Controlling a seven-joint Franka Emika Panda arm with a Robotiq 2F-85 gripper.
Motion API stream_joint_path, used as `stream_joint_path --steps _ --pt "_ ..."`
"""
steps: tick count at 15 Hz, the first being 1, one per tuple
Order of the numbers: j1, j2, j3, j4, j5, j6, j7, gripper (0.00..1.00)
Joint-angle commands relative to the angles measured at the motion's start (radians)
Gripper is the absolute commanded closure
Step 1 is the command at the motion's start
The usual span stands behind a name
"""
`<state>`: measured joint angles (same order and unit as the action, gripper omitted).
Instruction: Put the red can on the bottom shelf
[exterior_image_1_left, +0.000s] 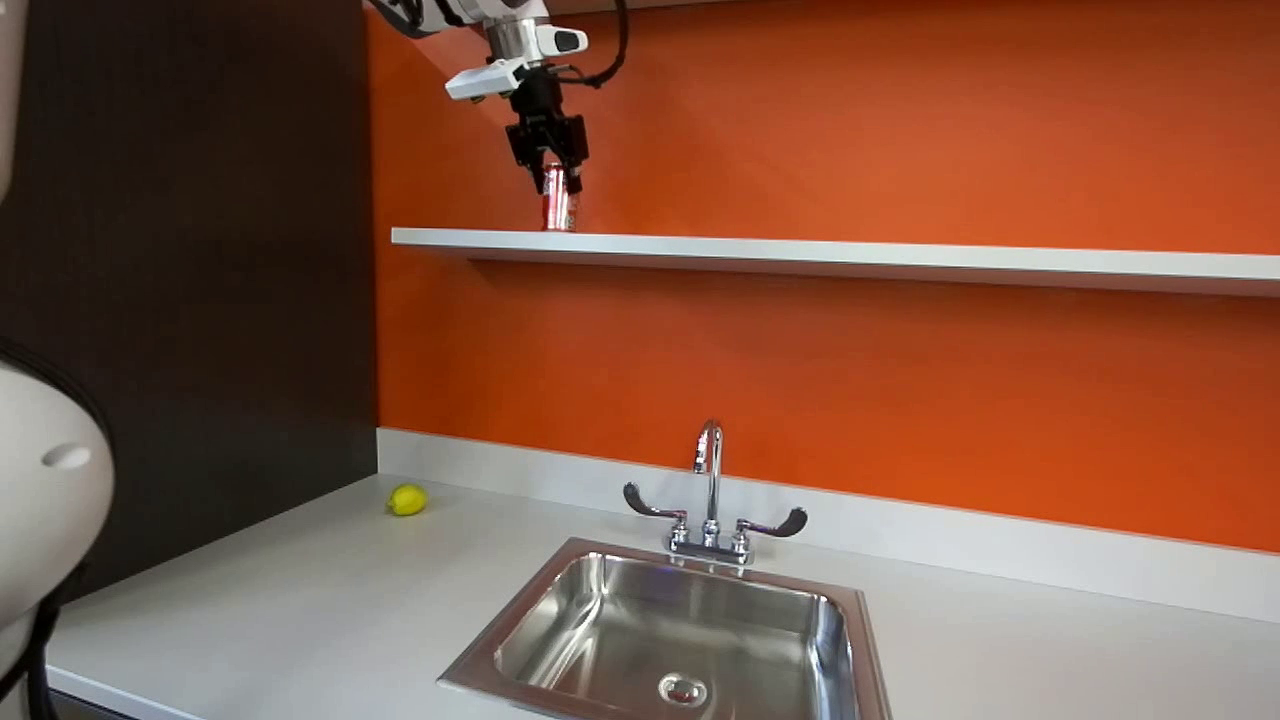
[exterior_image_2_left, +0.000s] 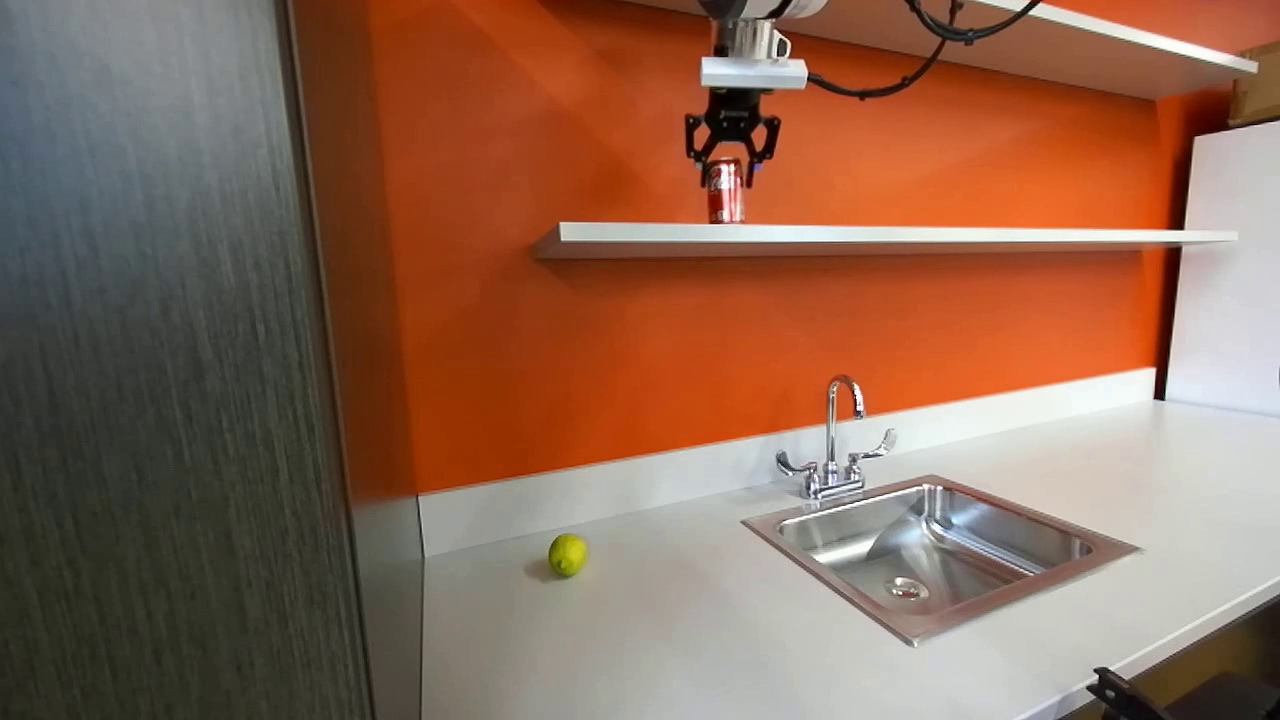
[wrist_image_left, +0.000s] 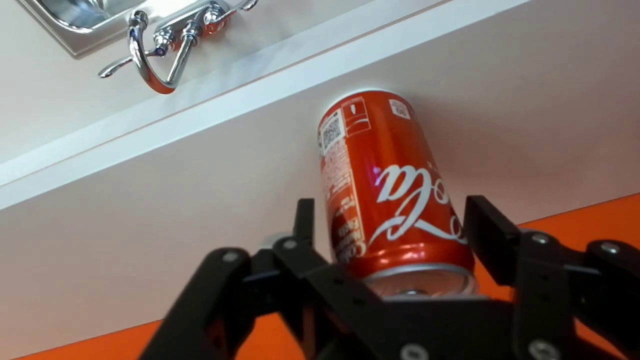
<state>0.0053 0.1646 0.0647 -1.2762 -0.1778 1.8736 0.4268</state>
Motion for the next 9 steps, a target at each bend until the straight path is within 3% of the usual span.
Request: stream_joint_path --steps 1,9 --pt "-0.005 0.024 -0.003 0.060 0.016 -0.044 -0.006 0.00" --pt "0.004 -0.003 0.002 0.025 0.017 -0.032 -0.013 0.00"
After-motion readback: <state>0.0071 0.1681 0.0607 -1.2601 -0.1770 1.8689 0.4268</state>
